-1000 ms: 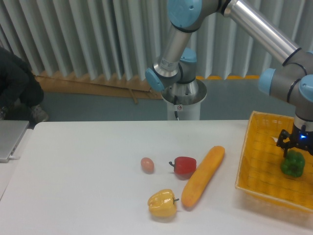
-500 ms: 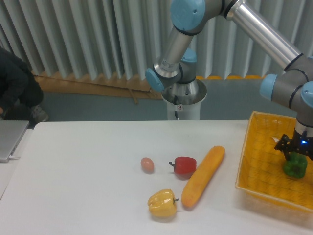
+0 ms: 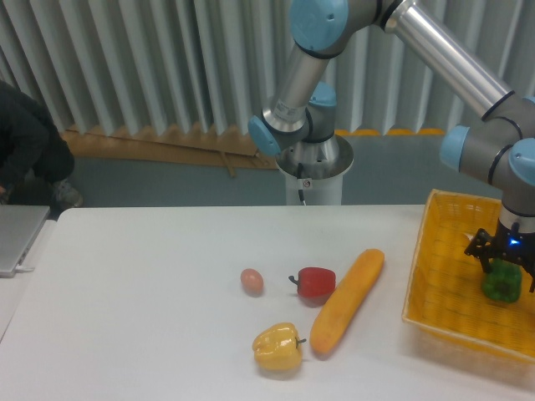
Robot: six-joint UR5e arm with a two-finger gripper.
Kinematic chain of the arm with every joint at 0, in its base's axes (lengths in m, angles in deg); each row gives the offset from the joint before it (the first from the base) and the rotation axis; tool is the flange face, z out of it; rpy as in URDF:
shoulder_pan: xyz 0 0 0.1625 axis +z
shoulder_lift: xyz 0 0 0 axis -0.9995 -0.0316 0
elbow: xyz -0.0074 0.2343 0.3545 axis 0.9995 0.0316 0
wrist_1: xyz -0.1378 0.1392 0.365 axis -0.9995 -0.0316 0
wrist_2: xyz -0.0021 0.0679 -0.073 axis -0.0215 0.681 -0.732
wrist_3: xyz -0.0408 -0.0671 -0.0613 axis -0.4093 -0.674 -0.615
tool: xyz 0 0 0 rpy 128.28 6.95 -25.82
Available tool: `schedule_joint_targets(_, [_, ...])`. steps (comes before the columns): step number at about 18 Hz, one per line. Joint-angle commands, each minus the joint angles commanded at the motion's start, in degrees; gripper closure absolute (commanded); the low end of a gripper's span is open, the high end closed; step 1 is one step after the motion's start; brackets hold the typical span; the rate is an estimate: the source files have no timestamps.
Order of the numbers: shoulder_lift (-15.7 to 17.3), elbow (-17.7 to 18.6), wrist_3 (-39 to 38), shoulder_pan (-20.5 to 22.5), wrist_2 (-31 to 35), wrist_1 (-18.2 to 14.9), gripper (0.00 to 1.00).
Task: Place the green pepper on the table
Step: 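Lower the open gripper onto the green pepper and close on it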
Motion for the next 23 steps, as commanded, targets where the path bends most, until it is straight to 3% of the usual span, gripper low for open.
schedule_joint_targets(5, [1.4, 0.1, -0.2, -0.1, 0.0, -0.4, 0.00])
schedule_joint_targets(15, [0.6, 1.1, 0.1, 0.4, -3.3, 0.0, 0.00])
schedule_joint_targets(19, [0.5, 1.3, 6.5, 1.8, -3.3, 0.0, 0.00])
schedule_joint_targets(23, [-0.4, 0.6, 7.9, 3.1, -3.3, 0.0, 0.00])
